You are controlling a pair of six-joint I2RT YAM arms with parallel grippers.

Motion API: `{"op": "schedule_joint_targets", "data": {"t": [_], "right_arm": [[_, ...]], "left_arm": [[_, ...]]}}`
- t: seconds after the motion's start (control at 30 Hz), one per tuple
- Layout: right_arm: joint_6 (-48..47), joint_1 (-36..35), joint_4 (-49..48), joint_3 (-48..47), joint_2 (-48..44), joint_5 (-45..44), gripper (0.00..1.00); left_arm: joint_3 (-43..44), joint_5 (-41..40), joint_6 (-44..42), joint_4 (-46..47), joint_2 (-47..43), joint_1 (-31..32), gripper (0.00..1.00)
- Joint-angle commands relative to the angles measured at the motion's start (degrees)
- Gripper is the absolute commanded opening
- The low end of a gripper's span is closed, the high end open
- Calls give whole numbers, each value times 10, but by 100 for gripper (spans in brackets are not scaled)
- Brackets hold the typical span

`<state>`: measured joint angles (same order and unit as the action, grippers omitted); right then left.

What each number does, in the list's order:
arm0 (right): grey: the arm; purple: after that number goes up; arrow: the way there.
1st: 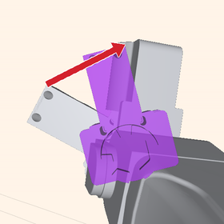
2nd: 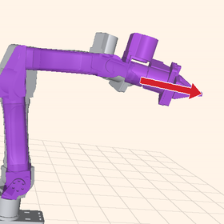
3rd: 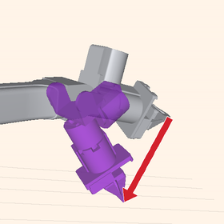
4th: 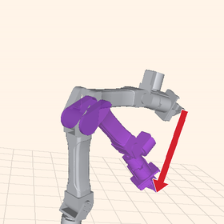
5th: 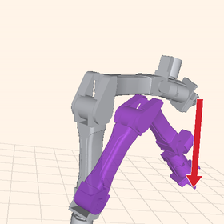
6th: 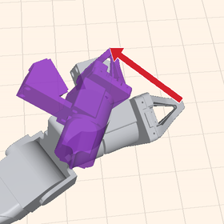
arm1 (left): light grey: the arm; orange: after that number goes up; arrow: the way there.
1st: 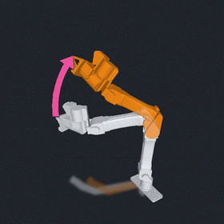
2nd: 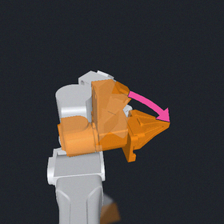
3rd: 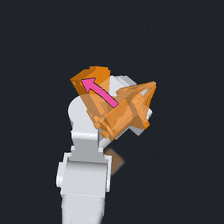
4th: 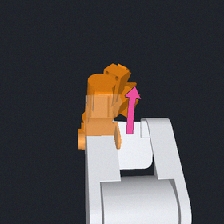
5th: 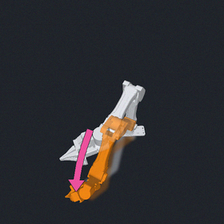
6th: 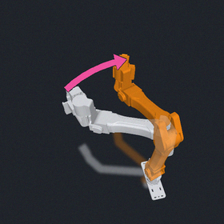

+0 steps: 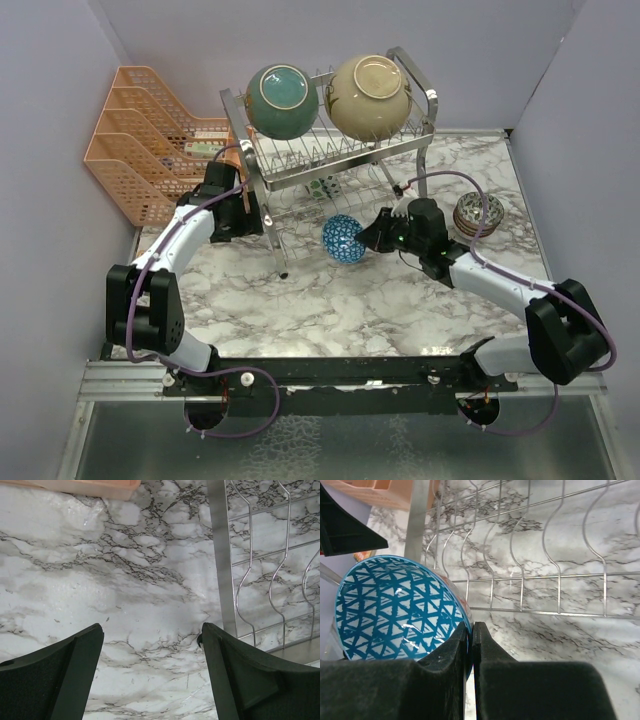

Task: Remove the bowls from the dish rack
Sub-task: Place the bowl with the bowl.

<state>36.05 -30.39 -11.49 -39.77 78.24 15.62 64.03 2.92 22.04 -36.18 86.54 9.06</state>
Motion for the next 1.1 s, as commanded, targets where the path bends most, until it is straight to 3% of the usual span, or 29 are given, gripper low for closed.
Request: {"op": "schedule_joint_targets", "data": {"t": [0.0,0.3,0.87,1.07], "right_arm": [[-28,-1,12,4,-36,-40,2],[-32,2,14,8,-43,-40,2],[-73,15,73,5,-128,-86,2],[-99,95,116,-3,-151,-65,2]], "left_arm": [[9,-28,-11,-15,-4,-4,82],[86,-107,-23,-64,68,-2,82],[12,-111,-56,-71,64,-4,82],[-21,-74,-31,-37,58,-7,81]]}}
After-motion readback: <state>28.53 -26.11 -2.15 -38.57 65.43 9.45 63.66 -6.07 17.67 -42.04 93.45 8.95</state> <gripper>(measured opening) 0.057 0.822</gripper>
